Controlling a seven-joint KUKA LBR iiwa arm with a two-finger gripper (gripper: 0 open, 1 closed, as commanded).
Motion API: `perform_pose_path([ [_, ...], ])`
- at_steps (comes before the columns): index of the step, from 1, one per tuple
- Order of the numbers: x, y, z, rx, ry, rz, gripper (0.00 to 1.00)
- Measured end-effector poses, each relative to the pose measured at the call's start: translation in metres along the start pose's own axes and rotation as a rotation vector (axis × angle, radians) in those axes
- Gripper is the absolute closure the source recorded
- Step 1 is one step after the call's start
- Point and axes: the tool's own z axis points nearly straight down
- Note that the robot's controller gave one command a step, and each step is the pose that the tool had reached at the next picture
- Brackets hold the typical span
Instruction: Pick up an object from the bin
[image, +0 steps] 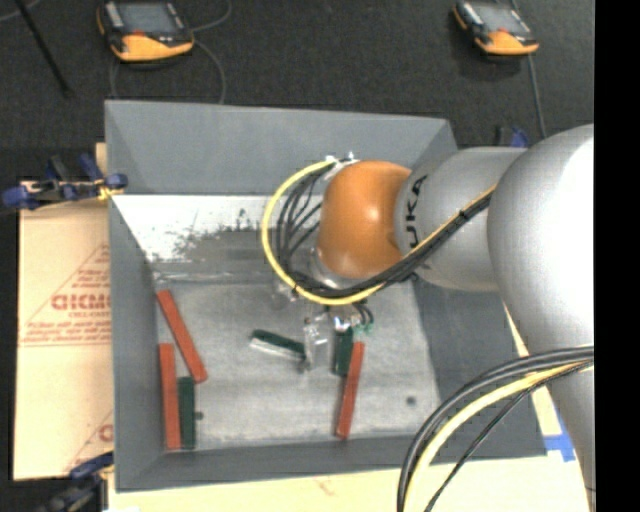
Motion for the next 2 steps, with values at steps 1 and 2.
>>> perform_pose_path([
  [1, 0.001, 0.001, -0.001, -0.001, 0.001, 0.001, 1.00],
  [2, 0.004, -0.016, -0.143, 0.002, -0.007, 0.041, 1.00],
])
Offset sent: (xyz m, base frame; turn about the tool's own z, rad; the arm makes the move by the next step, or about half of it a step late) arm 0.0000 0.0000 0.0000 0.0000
